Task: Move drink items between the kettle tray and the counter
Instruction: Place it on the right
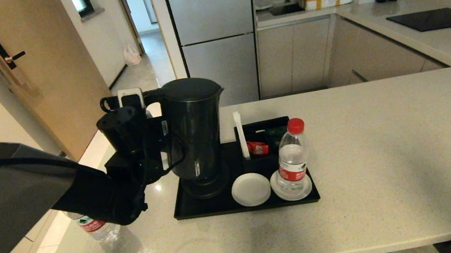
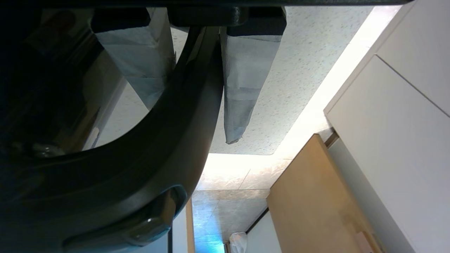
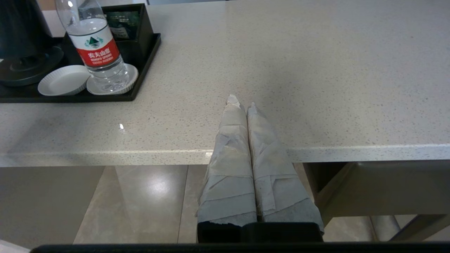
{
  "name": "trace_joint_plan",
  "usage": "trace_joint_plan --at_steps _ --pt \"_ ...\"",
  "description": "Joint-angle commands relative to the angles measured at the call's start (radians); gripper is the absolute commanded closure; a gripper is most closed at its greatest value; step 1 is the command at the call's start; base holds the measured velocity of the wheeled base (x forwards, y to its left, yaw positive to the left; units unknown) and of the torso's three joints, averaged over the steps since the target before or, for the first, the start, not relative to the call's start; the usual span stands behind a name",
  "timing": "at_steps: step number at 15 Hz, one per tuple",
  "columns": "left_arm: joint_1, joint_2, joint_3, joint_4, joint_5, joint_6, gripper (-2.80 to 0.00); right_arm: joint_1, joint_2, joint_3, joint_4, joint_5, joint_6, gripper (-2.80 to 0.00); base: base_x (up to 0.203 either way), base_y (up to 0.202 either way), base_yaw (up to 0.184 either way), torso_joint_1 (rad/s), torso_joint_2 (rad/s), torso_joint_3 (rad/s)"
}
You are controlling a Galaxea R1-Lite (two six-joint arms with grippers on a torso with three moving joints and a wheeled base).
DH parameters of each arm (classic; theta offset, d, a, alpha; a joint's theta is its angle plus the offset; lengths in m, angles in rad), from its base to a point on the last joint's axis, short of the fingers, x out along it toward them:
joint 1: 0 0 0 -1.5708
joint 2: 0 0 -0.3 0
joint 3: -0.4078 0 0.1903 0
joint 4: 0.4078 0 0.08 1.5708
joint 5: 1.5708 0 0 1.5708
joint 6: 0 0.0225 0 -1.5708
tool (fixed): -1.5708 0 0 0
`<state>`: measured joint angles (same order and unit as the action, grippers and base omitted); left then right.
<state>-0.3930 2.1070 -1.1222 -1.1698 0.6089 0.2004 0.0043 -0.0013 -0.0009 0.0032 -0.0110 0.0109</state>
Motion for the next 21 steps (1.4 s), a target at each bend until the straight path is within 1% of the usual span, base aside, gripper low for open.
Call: trace_joint_plan --at_steps 1,3,4,6,8,10,13,18,19,21 --pt "-0.006 -0.008 -0.028 0.011 0.005 -0.008 0.0 0.0 0.0 -0.001 0.0 0.0 0.0 0.0 0.0 0.0 0.0 0.0 0.0 0.0" --pt "-0.006 -0.009 -0.028 0.012 0.005 -0.009 0.0 0.0 0.0 -0.001 0.0 0.0 0.0 0.0 0.0 0.0 0.0 0.0 0.0 0.0" --pt "-0.004 -0.013 -0.046 0.034 0.015 -0.018 0.0 0.0 0.0 -0.001 0.0 0.0 0.0 0.0 0.0 0.0 0.0 0.0 0.0 0.0" --pt "0.027 -0.014 -0.066 0.055 0.017 -0.021 0.0 0.0 0.0 0.001 0.0 0.0 0.0 0.0 0.0 0.0 0.0 0.0 0.0 0.0" --pt "0.037 -0.015 -0.073 0.061 0.017 -0.022 0.0 0.0 0.0 -0.001 0.0 0.0 0.0 0.0 0.0 0.0 0.0 0.0 0.0 0.0" --pt "0.063 -0.027 -0.09 0.095 0.017 -0.041 0.0 0.0 0.0 0.001 0.0 0.0 0.0 0.0 0.0 0.0 0.0 0.0 0.0 0.0" --pt "0.063 -0.058 -0.102 0.131 0.017 -0.052 0.0 0.0 0.0 0.001 0.0 0.0 0.0 0.0 0.0 0.0 0.0 0.0 0.0 0.0" --pt "0.066 -0.079 -0.1 0.142 0.017 -0.055 0.0 0.0 0.0 0.001 0.0 0.0 0.0 0.0 0.0 0.0 0.0 0.0 0.0 0.0" --pt "0.074 -0.079 -0.104 0.149 0.018 -0.058 0.0 0.0 0.0 0.001 0.0 0.0 0.0 0.0 0.0 0.0 0.0 0.0 0.0 0.0" --pt "0.118 -0.078 -0.108 0.162 0.017 -0.072 0.0 0.0 0.0 0.001 0.0 0.0 0.0 0.0 0.0 0.0 0.0 0.0 0.0 0.0"
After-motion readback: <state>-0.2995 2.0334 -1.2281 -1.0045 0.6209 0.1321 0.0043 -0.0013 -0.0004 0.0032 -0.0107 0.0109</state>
